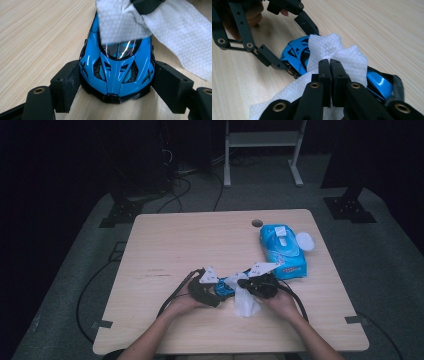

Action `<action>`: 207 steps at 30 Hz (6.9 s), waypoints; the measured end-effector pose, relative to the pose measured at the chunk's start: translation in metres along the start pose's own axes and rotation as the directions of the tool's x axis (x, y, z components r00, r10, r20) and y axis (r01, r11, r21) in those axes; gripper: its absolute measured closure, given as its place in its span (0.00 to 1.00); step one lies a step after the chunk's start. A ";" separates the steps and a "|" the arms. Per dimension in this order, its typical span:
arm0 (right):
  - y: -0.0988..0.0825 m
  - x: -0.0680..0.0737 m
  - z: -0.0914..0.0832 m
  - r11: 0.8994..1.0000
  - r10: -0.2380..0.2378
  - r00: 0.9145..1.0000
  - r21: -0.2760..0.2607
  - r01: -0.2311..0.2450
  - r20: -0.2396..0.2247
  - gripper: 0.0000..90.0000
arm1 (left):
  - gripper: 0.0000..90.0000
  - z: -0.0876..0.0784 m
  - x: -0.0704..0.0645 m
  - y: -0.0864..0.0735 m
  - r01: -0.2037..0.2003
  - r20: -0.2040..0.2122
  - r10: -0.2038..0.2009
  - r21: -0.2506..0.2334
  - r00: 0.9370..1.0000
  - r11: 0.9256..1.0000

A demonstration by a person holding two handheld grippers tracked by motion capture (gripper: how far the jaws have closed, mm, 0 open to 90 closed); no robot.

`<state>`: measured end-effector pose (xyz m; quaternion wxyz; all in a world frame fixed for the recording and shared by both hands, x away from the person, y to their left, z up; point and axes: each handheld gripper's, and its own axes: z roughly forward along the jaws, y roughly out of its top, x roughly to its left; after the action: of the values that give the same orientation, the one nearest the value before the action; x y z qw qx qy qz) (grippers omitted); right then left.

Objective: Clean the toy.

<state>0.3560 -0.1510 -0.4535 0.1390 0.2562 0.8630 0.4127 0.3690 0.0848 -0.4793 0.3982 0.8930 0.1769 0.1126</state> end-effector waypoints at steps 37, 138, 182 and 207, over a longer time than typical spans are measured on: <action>0.009 0.005 0.005 0.998 -0.038 0.998 0.044 0.040 -0.040 0.97 | 0.28 0.000 -0.003 -0.001 -0.018 -0.023 0.018 -0.002 1.000 1.000; -0.010 -0.029 -0.037 0.986 0.145 0.987 0.079 -0.150 0.069 0.97 | 0.28 0.001 -0.001 -0.002 -0.012 -0.018 0.012 0.002 1.000 1.000; -0.005 -0.032 -0.013 0.984 0.149 0.986 0.087 -0.154 0.070 0.97 | 0.28 0.001 0.000 -0.001 -0.007 -0.010 0.007 0.003 1.000 1.000; -0.017 -0.026 -0.020 0.983 0.176 0.984 0.053 -0.176 -0.004 0.97 | 0.26 -0.005 0.010 -0.001 0.079 0.074 -0.078 -0.004 0.994 0.997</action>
<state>0.3627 -0.1871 -0.4535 0.0916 0.3333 0.8481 0.4015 0.3761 0.0927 -0.4763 0.4118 0.8875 0.1966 0.0644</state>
